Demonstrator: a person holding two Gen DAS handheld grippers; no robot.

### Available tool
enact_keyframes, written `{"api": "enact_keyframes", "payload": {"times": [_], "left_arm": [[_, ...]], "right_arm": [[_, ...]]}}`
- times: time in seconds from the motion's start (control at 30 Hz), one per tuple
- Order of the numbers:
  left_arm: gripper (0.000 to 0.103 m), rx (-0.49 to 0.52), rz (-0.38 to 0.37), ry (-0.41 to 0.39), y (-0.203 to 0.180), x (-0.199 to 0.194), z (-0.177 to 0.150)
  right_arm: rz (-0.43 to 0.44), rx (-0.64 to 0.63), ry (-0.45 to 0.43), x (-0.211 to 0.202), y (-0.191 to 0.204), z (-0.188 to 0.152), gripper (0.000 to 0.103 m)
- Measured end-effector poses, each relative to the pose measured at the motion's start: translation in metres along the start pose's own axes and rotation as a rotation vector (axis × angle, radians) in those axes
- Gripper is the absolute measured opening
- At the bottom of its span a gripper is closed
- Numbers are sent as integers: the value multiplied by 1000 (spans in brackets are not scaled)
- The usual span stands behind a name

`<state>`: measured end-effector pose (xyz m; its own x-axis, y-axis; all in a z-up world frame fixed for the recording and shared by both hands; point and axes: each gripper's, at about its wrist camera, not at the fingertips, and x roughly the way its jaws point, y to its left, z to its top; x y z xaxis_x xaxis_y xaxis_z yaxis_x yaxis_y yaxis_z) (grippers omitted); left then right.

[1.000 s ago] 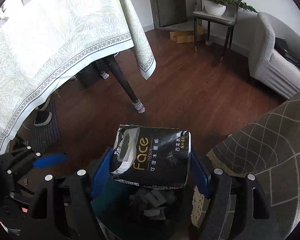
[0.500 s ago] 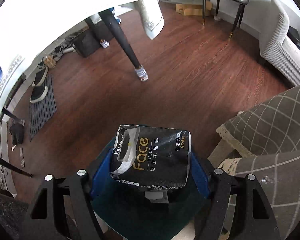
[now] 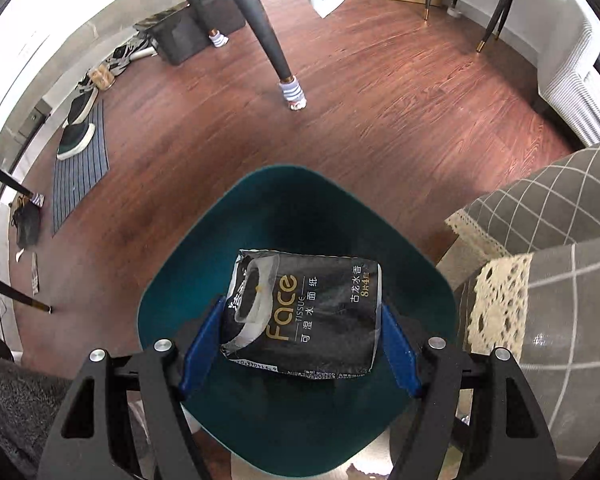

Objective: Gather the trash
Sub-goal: 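Open both grippers to drop the tissue pack and box into the bin, then move both grippers back over the table toward the paper ball and tape roll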

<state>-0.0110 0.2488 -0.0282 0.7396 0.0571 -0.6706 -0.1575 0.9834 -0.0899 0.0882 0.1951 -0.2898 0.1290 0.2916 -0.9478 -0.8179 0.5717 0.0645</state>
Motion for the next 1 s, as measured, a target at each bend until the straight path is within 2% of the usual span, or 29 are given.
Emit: {"api": "enact_keyframes", "payload": {"times": [0.2, 0.53, 0.8, 1.0], "left_arm": [[34, 15, -22, -38, -16, -9, 12], [33, -42, -45, -78, -28, -10, 36], [33, -46, -32, -130, -43, -20, 56], [35, -44, -28, -139, -57, -17, 64]], "right_arm": [[7, -26, -37, -14, 0, -12, 85], [43, -83, -189, -82, -7, -26, 85], [24, -123, -360, -161, -4, -35, 85], [-27, -90, -454, -206, -27, -43, 85]]}}
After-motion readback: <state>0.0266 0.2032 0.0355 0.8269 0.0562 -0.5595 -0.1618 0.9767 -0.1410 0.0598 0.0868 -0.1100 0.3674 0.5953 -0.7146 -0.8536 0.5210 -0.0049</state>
